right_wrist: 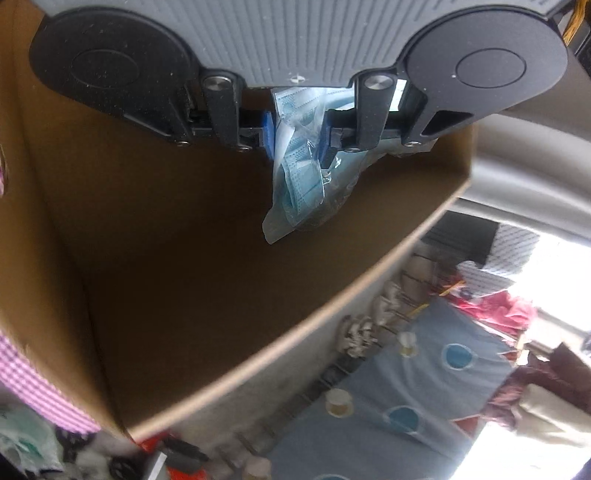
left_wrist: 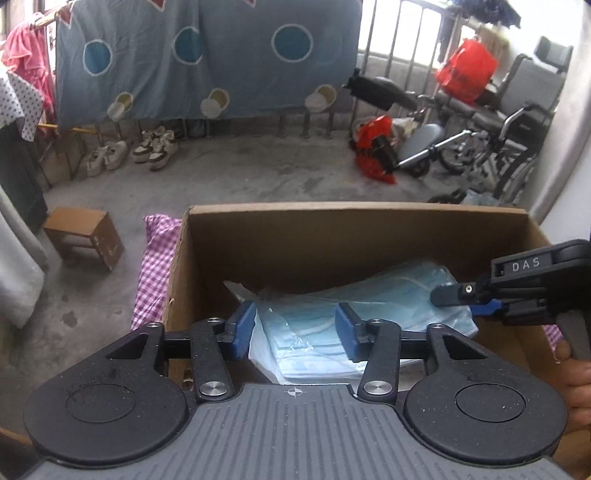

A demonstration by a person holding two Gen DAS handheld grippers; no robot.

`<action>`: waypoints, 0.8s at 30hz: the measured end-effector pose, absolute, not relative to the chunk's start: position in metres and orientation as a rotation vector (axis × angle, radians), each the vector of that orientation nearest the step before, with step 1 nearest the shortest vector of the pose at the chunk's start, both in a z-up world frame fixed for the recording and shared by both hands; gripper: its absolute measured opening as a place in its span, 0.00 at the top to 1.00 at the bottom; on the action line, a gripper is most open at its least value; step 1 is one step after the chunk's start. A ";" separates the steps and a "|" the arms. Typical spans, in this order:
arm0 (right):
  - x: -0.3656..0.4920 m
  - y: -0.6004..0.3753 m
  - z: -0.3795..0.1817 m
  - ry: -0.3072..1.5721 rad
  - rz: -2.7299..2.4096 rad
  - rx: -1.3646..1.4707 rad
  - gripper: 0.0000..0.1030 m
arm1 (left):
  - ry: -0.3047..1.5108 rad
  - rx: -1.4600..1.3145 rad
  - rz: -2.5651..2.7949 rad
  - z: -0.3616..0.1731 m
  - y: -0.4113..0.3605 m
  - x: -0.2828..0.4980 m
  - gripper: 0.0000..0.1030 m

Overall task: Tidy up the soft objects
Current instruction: 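Lower the mask pack into the box and open both tools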

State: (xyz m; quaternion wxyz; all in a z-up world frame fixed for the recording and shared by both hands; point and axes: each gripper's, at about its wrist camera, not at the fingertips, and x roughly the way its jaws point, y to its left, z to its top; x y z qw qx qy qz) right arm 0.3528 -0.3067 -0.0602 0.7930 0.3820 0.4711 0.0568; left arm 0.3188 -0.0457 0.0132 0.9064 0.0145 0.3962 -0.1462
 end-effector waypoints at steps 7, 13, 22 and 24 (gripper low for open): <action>0.346 -0.315 -0.067 1.041 0.055 0.809 0.54 | 0.785 0.002 -0.287 0.020 -0.039 0.314 0.27; 0.328 -0.308 -0.029 1.016 0.081 0.700 0.54 | 0.760 -0.056 -0.309 0.044 -0.028 0.300 0.11; 0.342 -0.304 -0.054 1.241 -0.053 0.717 0.51 | 0.673 -0.202 -0.322 0.073 0.024 0.237 0.01; 0.346 -0.297 -0.065 1.276 -0.069 0.759 0.51 | 0.656 -0.241 -0.321 0.072 0.036 0.222 0.01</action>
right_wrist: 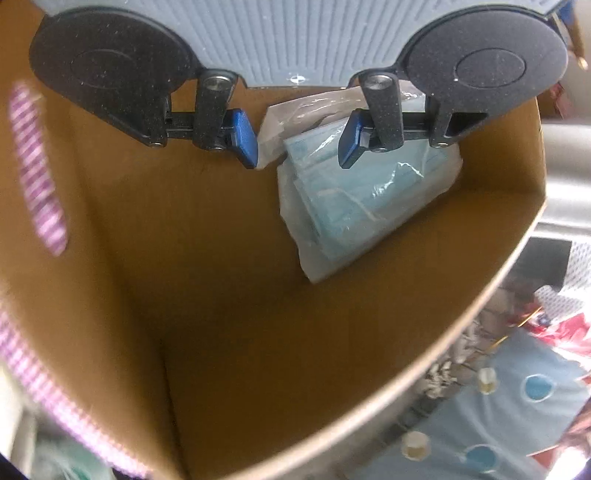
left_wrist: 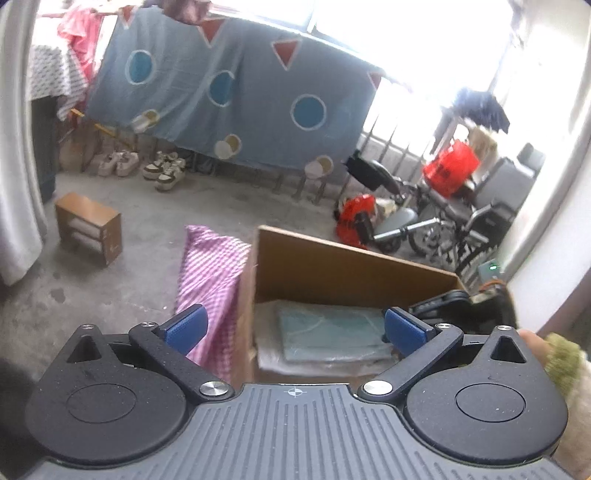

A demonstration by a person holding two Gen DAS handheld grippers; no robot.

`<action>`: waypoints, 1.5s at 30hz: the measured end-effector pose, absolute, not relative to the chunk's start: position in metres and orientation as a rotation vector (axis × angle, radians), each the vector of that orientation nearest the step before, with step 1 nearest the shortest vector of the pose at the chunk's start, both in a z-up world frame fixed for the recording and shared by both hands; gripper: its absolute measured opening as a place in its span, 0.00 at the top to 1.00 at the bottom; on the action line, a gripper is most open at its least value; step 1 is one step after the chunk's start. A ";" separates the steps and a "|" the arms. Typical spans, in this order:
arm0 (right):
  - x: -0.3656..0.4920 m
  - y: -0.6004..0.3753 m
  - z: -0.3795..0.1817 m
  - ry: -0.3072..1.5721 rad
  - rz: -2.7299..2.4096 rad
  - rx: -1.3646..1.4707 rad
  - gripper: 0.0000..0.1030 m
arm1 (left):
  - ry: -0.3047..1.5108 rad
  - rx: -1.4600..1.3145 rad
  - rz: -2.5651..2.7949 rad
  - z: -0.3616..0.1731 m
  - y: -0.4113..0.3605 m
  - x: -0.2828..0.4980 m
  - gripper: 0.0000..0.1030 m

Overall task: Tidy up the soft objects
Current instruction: 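Lower the mask pack into the box and open both tools, then move both tools to the cotton swab pack and grasp it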

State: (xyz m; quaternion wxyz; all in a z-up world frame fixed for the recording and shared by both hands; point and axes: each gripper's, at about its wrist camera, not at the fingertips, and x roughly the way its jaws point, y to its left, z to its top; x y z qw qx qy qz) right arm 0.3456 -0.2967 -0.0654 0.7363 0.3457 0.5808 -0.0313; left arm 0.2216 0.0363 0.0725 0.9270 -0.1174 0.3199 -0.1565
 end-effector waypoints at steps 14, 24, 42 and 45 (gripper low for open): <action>0.355 -0.244 -0.064 1.257 -0.069 0.792 0.38 | 0.653 -0.323 -0.234 0.040 0.093 0.163 0.00; 0.312 -0.279 -0.019 1.130 -0.023 0.847 0.38 | 0.580 -0.345 -0.246 0.037 0.110 0.124 0.00; 0.051 -0.279 0.092 0.636 0.488 0.725 0.40 | 0.627 -0.325 -0.289 0.027 0.102 0.070 0.00; 0.029 -0.248 0.070 0.656 0.509 0.678 0.51 | 0.661 -0.310 -0.311 0.017 0.096 0.063 0.01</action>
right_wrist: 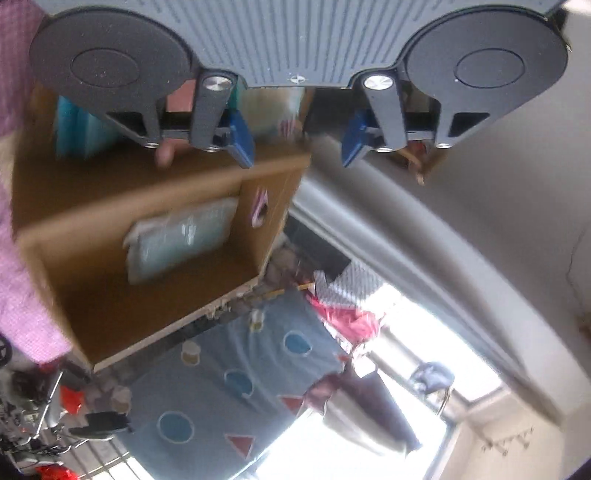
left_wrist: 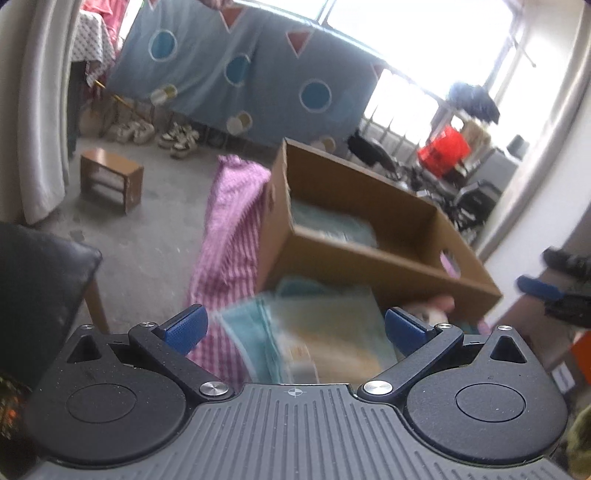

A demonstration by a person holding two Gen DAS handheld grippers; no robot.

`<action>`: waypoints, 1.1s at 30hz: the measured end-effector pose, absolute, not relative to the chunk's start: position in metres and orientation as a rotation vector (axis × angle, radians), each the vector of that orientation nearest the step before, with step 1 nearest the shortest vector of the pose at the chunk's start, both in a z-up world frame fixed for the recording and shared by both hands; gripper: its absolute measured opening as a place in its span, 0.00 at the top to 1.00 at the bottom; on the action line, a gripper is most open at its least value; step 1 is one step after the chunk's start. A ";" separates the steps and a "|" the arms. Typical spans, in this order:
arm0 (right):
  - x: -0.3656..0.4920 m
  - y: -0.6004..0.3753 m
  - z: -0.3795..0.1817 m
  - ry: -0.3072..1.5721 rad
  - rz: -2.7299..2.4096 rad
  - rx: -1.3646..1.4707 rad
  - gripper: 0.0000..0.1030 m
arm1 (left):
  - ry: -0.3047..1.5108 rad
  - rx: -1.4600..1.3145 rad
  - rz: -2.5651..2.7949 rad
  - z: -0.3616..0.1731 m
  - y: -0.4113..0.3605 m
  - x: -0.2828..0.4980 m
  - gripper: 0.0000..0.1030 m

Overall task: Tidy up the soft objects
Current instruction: 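Move both tools to the cotton swab pack and grasp it, then lift the cotton swab pack with both tools and carry it over the box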

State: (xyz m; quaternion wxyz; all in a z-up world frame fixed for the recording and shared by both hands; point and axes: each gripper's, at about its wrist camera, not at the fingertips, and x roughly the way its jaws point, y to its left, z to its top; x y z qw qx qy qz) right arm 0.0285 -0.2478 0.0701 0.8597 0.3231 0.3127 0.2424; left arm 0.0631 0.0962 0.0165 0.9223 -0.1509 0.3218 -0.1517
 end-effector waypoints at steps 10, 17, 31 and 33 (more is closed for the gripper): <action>0.045 -0.168 0.003 0.868 0.438 0.603 0.72 | 0.771 -0.225 -0.381 -0.016 0.067 0.060 0.30; 0.054 -0.144 -0.007 0.915 0.332 0.515 0.70 | 0.859 -0.253 -0.397 -0.030 0.070 0.074 0.30; 0.053 -0.141 -0.013 0.960 0.332 0.512 0.69 | 0.867 -0.303 -0.482 -0.029 0.066 0.076 0.34; 0.050 -0.141 -0.012 0.966 0.303 0.486 0.68 | 0.867 -0.304 -0.492 -0.028 0.068 0.073 0.35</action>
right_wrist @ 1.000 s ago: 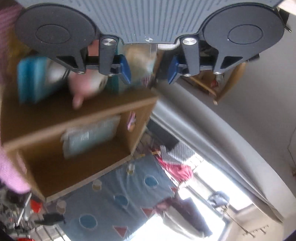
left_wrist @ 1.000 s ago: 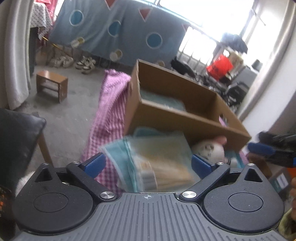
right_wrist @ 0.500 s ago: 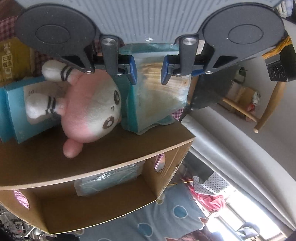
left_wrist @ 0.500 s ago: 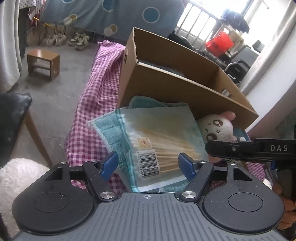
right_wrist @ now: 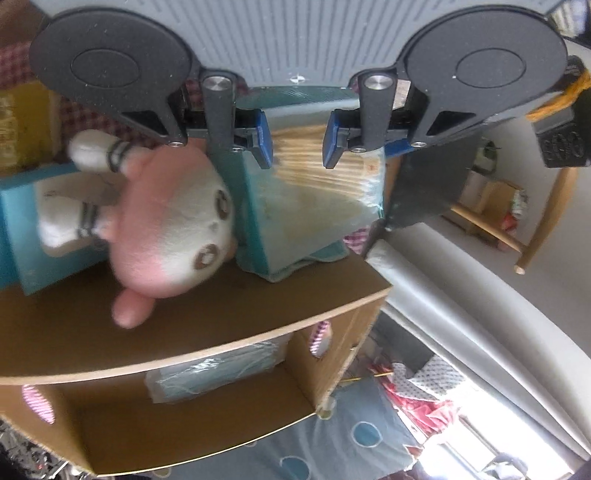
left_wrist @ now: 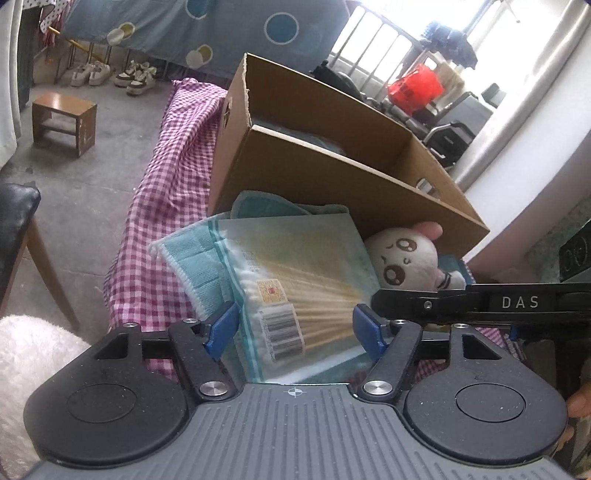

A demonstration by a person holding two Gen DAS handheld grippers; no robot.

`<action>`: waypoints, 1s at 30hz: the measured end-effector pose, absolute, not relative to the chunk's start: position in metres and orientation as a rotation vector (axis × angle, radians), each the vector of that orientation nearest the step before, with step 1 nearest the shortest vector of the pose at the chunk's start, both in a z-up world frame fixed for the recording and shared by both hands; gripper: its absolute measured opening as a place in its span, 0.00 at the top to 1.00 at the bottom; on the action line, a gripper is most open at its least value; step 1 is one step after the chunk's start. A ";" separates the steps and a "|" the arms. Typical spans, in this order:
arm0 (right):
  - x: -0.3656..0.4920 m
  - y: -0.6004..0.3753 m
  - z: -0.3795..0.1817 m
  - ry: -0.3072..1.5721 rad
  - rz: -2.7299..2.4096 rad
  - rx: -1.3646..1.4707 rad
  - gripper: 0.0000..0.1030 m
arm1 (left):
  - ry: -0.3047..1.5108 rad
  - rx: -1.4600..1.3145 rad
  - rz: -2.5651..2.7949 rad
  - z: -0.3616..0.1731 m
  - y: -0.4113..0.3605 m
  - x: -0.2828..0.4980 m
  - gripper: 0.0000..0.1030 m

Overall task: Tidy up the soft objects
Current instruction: 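Lift the cotton swab pack with both tools and carry it over the box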

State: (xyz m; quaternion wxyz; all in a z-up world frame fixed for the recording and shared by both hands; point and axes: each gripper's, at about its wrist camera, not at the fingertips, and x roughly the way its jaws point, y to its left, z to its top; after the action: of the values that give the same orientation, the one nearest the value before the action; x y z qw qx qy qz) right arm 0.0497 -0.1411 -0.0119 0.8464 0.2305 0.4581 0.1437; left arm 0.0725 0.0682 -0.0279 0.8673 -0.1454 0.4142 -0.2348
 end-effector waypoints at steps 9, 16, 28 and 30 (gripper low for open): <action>0.045 -0.149 -0.013 0.951 0.210 0.463 0.44 | 0.875 -0.253 -0.447 -0.033 0.064 0.079 0.63; 0.048 -0.140 -0.021 0.952 0.276 0.495 0.46 | 0.879 -0.254 -0.438 -0.035 0.074 0.078 0.65; 0.044 -0.144 -0.015 0.914 0.357 0.509 0.68 | 0.887 -0.294 -0.484 -0.036 0.079 0.085 0.53; 0.041 -0.144 -0.014 0.915 0.386 0.500 0.69 | 0.882 -0.266 -0.487 -0.032 0.079 0.080 0.53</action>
State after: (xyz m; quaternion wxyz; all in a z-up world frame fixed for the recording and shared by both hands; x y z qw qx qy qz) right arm 0.0413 -0.1438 -0.0135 0.8495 0.2374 0.4341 0.1831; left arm 0.0798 0.0790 -0.0317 0.8673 -0.1271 0.4213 -0.2327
